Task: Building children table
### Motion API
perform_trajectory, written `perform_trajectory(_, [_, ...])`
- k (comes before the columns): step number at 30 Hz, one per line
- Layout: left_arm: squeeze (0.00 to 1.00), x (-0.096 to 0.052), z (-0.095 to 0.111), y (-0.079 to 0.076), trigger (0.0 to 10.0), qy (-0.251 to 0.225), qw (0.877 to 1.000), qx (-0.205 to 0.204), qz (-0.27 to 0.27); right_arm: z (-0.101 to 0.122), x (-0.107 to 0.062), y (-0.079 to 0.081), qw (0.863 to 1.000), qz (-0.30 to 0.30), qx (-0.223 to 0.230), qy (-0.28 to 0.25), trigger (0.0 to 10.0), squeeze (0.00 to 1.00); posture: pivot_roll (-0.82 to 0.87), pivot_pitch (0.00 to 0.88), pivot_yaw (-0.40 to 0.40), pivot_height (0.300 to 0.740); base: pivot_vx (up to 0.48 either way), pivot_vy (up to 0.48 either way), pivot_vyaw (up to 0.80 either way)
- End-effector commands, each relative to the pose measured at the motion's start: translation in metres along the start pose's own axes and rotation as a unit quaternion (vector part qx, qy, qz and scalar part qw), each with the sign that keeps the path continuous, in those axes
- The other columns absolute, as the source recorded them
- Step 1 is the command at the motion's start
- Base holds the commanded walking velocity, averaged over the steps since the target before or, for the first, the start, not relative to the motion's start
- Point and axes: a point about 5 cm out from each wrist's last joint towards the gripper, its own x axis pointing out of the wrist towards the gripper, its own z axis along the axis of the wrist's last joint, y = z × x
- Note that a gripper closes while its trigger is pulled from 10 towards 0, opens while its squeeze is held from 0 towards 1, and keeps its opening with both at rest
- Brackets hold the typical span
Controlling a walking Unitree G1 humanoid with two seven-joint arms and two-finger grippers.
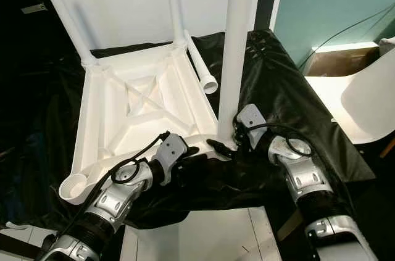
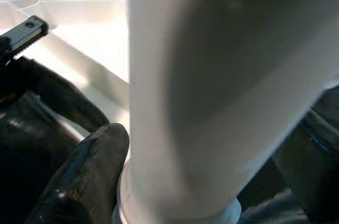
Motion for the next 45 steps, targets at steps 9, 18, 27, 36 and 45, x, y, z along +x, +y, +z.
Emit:
perform_trajectory(9, [0.0,-0.006,-0.031,-0.012,10.0,0.066,0.997,-0.024,-0.03,-0.012,-0.005,0.0,0.999,0.033,0.009,0.026,0.0,0.0,-0.08,0.0,0.059,0.74,0.0,0.0,0.0])
perform_trajectory(18, [0.0,-0.005,-0.031,-0.015,10.0,0.065,0.997,-0.026,-0.033,-0.023,-0.009,0.001,0.997,0.004,0.065,0.036,0.0,0.0,-0.09,0.0,0.051,0.74,0.0,0.0,0.0])
perform_trajectory(27, [0.0,-0.005,-0.032,-0.015,10.0,0.068,0.997,-0.024,-0.035,-0.011,0.027,0.057,0.945,-0.244,0.207,-0.073,4.1,0.0,-0.08,0.0,0.047,0.74,0.0,0.0,0.0])
perform_trajectory(36, [0.0,-0.005,-0.032,-0.013,10.0,0.069,0.997,-0.022,-0.035,-0.007,0.028,0.05,0.947,-0.246,0.191,-0.082,10.0,0.93,-0.09,0.0,0.047,0.74,0.0,0.0,0.0])
perform_trajectory(45, [0.0,-0.004,-0.031,-0.013,10.0,0.067,0.997,-0.024,-0.032,-0.002,0.02,0.038,0.977,-0.14,0.142,-0.074,10.0,0.0,-0.09,0.0,0.042,0.74,0.0,0.0,0.0])
